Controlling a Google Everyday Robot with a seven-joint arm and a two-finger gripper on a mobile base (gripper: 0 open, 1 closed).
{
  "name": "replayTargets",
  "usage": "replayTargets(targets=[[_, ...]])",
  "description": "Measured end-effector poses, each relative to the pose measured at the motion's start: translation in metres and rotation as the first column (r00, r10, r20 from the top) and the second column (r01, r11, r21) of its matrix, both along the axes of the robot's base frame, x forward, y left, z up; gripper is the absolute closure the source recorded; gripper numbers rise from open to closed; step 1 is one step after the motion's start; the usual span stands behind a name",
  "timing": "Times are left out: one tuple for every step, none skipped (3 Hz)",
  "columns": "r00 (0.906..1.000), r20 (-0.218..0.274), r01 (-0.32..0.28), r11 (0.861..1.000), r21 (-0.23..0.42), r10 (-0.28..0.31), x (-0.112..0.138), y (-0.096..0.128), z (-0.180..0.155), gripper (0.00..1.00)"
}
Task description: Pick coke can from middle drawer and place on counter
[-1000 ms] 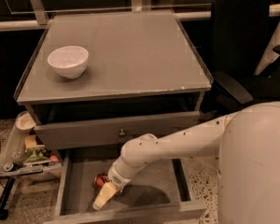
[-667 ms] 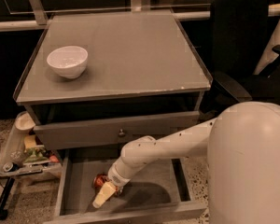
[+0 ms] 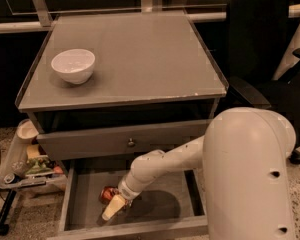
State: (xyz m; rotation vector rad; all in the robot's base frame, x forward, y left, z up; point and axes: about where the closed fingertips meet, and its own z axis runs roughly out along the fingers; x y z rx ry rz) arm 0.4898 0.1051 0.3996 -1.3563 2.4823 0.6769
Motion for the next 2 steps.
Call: replayTargets(targets=[[0.9999,0.003,0.013,1.0,-0.01,-0.013,0.006,-0.001,-0.016,0.0],[0.9998,0.007,0.017,1.0,-0.018,-0.016,0.012,0.002,-0.029,0.0]])
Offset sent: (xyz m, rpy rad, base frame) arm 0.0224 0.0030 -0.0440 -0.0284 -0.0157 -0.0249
